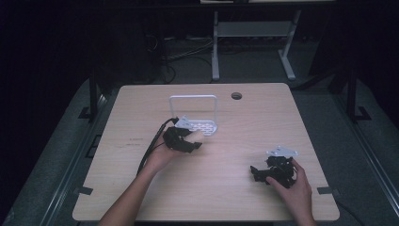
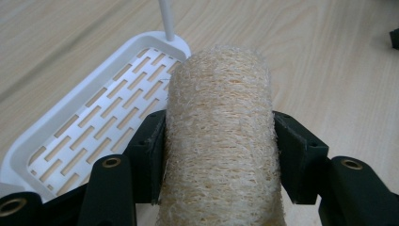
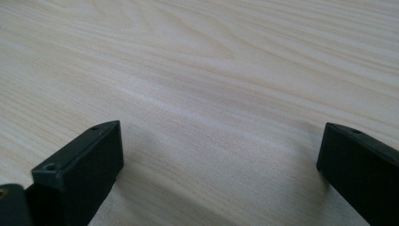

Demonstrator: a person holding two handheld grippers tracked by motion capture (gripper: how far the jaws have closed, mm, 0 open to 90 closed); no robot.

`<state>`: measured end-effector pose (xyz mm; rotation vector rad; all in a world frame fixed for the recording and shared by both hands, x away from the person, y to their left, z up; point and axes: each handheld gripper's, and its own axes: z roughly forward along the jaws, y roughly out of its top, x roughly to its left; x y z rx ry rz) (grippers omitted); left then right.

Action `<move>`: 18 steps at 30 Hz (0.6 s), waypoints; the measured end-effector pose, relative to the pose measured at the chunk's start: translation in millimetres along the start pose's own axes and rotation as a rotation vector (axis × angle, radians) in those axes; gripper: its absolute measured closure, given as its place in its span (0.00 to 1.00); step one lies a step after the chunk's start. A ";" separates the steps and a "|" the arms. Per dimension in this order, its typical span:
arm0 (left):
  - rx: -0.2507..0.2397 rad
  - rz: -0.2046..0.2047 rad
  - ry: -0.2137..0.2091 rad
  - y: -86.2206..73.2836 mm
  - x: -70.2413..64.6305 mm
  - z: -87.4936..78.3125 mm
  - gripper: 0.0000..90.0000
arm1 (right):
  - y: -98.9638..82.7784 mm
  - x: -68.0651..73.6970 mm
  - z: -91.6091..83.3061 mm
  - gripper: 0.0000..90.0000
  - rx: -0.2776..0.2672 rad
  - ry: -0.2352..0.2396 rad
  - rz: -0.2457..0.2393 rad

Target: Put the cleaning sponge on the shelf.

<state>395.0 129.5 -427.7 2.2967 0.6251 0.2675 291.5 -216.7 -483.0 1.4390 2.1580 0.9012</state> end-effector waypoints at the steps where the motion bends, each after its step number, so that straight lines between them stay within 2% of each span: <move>1: 0.001 0.000 0.003 0.8 1.1 0.7 0.46 | 0.0 0.0 0.0 0.01 0.000 0.000 0.000; 12: 0.004 -0.025 0.023 9.2 13.8 10.9 0.46 | 0.0 0.0 0.0 0.01 0.000 0.000 0.000; 18: 0.011 -0.017 0.036 15.6 20.7 17.7 0.46 | 0.0 0.0 0.0 0.01 0.000 0.000 0.000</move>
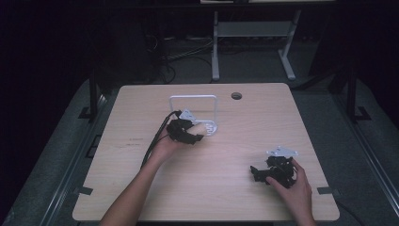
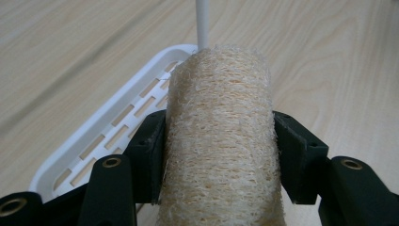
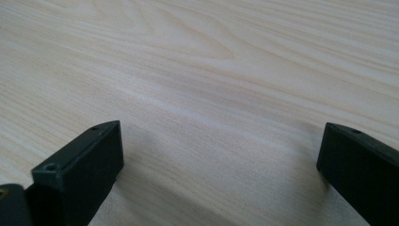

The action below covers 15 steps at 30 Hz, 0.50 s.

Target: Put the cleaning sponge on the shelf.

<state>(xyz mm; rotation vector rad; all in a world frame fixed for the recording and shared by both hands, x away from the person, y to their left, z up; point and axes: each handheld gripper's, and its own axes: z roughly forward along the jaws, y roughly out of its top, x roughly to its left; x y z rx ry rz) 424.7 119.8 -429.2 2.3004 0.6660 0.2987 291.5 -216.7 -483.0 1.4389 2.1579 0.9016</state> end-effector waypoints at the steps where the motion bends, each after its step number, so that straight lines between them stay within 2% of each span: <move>1: 0.002 -0.001 0.000 1.1 0.6 1.3 0.46 | 0.0 0.0 0.0 0.01 0.000 0.000 0.000; 15: 0.015 -0.036 0.017 13.0 9.4 25.2 0.46 | 0.0 0.0 0.0 0.01 0.000 0.000 -0.001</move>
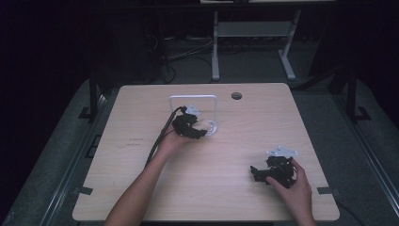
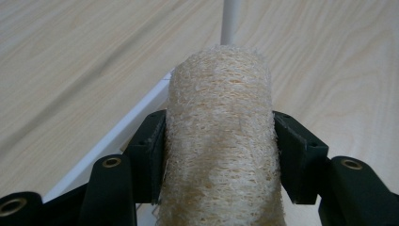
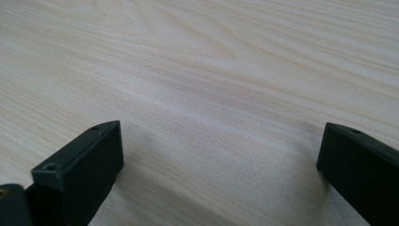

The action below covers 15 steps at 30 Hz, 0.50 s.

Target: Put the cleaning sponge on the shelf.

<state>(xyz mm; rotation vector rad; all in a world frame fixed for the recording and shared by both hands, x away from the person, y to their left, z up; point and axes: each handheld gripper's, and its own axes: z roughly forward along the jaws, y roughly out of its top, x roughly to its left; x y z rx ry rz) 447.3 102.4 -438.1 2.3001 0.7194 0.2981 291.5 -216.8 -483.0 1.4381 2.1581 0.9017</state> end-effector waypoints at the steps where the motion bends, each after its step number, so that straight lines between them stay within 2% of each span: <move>1: 0.001 0.001 0.004 0.9 0.8 2.2 0.47 | 0.0 0.0 0.0 0.01 0.000 0.000 0.000; 7: 0.030 0.003 0.015 4.6 2.3 13.9 0.46 | 0.0 0.0 0.0 0.01 0.000 0.000 0.000; 8: 0.034 -0.006 0.013 4.8 2.3 15.1 0.46 | 0.0 0.0 0.0 0.01 0.000 0.000 0.000; 15: 0.053 0.002 0.030 2.7 8.2 21.5 0.46 | 0.0 0.1 0.0 0.01 0.000 0.001 -0.001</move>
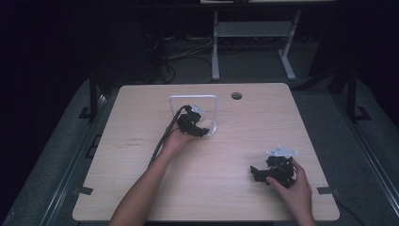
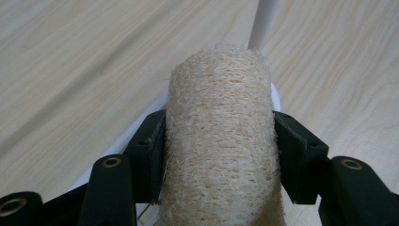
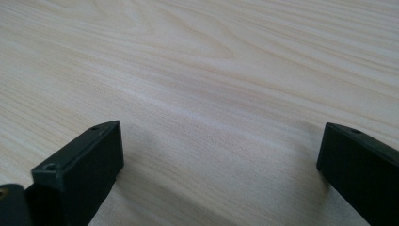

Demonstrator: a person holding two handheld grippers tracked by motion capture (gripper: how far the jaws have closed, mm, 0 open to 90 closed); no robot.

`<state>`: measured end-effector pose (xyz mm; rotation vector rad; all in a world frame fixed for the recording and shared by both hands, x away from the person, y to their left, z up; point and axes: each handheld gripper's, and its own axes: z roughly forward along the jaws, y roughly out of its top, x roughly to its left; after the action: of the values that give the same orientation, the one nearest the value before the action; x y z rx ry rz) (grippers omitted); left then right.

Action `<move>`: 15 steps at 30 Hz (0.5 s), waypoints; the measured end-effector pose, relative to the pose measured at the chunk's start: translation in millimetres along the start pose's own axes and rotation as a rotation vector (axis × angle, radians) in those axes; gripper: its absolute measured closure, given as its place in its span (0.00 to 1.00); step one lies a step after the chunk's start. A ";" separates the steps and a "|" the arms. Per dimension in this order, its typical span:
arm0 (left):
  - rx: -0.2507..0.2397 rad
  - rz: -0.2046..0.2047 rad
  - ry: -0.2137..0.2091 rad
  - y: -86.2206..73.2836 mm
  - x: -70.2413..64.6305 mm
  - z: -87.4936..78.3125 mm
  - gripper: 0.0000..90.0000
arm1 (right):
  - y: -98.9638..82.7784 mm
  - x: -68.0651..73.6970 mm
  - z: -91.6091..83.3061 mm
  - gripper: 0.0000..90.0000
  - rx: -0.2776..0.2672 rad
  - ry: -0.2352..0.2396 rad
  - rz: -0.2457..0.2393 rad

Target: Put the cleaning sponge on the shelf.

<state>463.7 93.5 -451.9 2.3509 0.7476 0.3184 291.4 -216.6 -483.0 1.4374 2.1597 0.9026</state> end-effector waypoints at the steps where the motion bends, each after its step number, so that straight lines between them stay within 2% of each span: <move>1: 0.001 -0.003 0.002 -0.6 0.1 1.1 0.46 | 0.0 0.0 0.0 0.01 0.000 0.000 0.000; 10: -0.002 -0.004 0.002 -1.8 1.7 2.9 0.45 | 0.0 0.0 0.0 0.01 0.000 0.000 0.000; 15: -0.021 -0.030 0.014 -1.7 3.4 -3.0 0.35 | 0.0 0.0 0.0 0.01 0.000 0.000 0.000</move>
<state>464.5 98.1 -450.6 2.3181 0.7816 0.3292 291.4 -216.6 -483.0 1.4369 2.1604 0.9026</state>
